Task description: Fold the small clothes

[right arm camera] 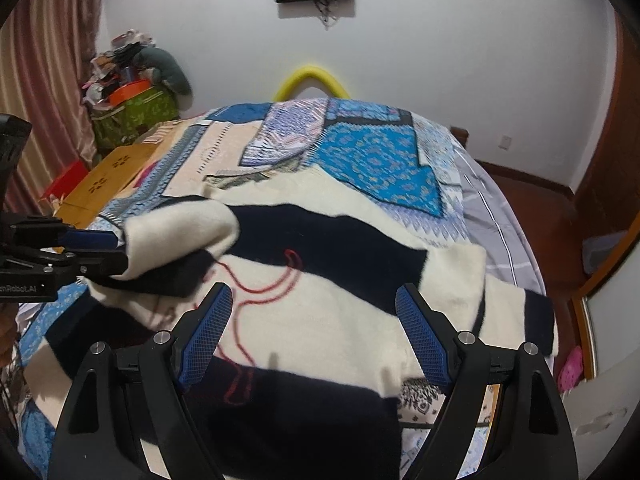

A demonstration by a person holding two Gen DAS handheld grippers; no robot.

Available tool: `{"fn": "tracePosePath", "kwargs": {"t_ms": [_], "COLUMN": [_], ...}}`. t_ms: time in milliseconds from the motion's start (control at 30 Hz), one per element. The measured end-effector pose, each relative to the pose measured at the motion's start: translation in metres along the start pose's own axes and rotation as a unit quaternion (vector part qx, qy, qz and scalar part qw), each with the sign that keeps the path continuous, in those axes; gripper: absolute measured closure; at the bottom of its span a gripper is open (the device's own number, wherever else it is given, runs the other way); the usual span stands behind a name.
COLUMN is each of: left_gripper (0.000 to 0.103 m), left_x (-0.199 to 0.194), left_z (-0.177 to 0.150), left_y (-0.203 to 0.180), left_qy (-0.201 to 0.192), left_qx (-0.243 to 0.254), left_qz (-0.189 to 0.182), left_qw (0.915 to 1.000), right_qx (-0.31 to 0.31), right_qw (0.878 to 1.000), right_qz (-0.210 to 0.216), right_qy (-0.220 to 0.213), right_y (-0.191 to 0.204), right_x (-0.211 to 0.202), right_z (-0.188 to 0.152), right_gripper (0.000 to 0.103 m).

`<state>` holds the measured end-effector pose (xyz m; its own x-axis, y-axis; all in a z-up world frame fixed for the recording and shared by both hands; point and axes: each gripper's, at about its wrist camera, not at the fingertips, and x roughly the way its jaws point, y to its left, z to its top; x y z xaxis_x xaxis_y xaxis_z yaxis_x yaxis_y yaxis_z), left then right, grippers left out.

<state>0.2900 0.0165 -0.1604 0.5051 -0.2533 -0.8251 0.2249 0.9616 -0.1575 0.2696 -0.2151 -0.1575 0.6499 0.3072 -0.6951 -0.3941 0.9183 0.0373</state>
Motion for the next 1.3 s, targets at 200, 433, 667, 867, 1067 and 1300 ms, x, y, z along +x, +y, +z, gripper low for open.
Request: {"fn": "tracePosePath", "kwargs": {"t_ms": [200,433,667,867,1067,1300], "left_gripper": [0.057,0.054,0.054,0.054,0.054,0.048], "left_x": [-0.033,-0.031,0.012,0.035,0.05,0.057], "left_z": [-0.009,-0.024,-0.044,-0.05,-0.054,-0.06], "left_y": [0.043,0.097,0.125,0.123,0.111,0.109], "left_qy": [-0.027,-0.017,0.028,0.049,0.066,0.072], "left_qx": [-0.028,-0.076,-0.097,-0.097,-0.075,-0.077], "left_qz": [0.053,0.096,0.103,0.088,0.086,0.097], "left_qw": [0.9978,0.9923,0.9896,0.9902,0.9913,0.9898], "right_qx": [-0.03,-0.045,-0.068,-0.087,-0.071,-0.057], "right_qw": [0.999,0.997,0.995,0.993,0.994,0.995], "right_qz": [0.023,0.057,0.075,0.065,0.056,0.063], "right_qy": [-0.007,0.012,0.025,0.038,0.063,0.055], "right_y": [0.03,0.066,0.095,0.11,0.11,0.107], "right_x": [0.002,0.023,0.042,0.061,0.085,0.084], "right_z": [0.013,0.02,0.024,0.027,0.03,0.029], "right_gripper": [0.022,0.022,0.022,0.037,0.066,0.086]}}
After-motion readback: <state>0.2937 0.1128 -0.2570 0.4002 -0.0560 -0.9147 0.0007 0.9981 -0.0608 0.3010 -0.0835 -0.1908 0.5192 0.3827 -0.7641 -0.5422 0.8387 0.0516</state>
